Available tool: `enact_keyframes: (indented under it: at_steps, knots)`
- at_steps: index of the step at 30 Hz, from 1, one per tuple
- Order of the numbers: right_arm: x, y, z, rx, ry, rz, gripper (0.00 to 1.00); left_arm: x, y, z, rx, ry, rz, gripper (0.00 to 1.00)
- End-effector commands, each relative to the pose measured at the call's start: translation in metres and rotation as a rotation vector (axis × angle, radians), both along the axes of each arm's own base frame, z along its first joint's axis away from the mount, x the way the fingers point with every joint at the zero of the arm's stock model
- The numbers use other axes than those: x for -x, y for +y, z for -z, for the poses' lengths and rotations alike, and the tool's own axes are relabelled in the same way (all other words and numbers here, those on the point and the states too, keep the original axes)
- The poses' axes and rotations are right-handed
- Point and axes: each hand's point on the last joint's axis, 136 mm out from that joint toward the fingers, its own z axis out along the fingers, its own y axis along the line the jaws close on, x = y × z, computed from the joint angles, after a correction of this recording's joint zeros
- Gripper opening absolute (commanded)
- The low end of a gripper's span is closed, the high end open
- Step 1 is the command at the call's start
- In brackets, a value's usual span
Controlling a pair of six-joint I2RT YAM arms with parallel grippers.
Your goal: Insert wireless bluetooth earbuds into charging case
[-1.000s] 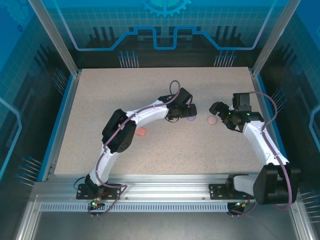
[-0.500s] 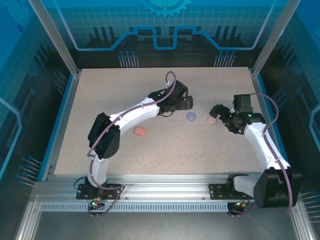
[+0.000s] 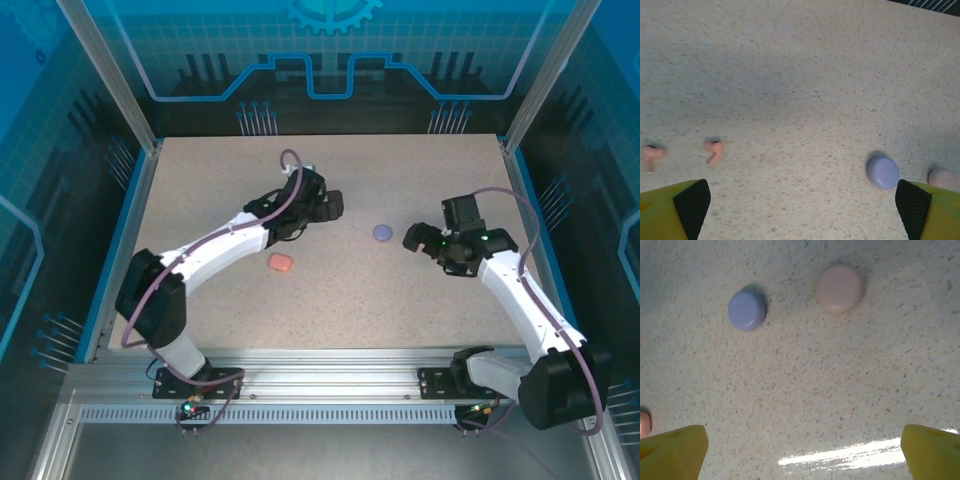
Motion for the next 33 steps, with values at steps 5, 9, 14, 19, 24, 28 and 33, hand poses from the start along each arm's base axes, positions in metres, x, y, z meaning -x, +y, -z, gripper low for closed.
enact_keyframes:
  at_steps: [5, 9, 14, 19, 24, 28, 33]
  knots:
    - [0.004, 0.024, -0.005, 0.144, 0.036, 0.036, 1.0, 0.001, 0.07, -0.034, 0.09, -0.191, -0.217, 0.99]
    - [0.0, 0.051, -0.004, 0.139, 0.033, 0.007, 1.0, 0.003, 0.097, -0.036, 0.149, -0.211, -0.308, 0.99]
    - [-0.007, 0.087, -0.007, 0.141, 0.011, -0.019, 1.0, 0.001, 0.118, -0.037, 0.192, -0.196, -0.34, 0.99]
    - [-0.015, 0.124, -0.009, 0.196, 0.036, -0.056, 1.0, 0.0, 0.141, -0.044, 0.298, -0.275, -0.393, 0.99]
    - [-0.022, 0.17, -0.004, 0.191, 0.068, -0.083, 1.0, -0.005, 0.165, -0.052, 0.303, -0.269, -0.462, 0.99]
    - [-0.028, 0.208, 0.01, 0.171, 0.124, -0.105, 1.0, -0.014, 0.167, -0.059, 0.221, -0.272, -0.433, 0.99]
    - [-0.031, 0.248, 0.033, 0.149, 0.207, -0.112, 1.0, -0.022, 0.173, -0.055, 0.204, -0.238, -0.449, 0.99]
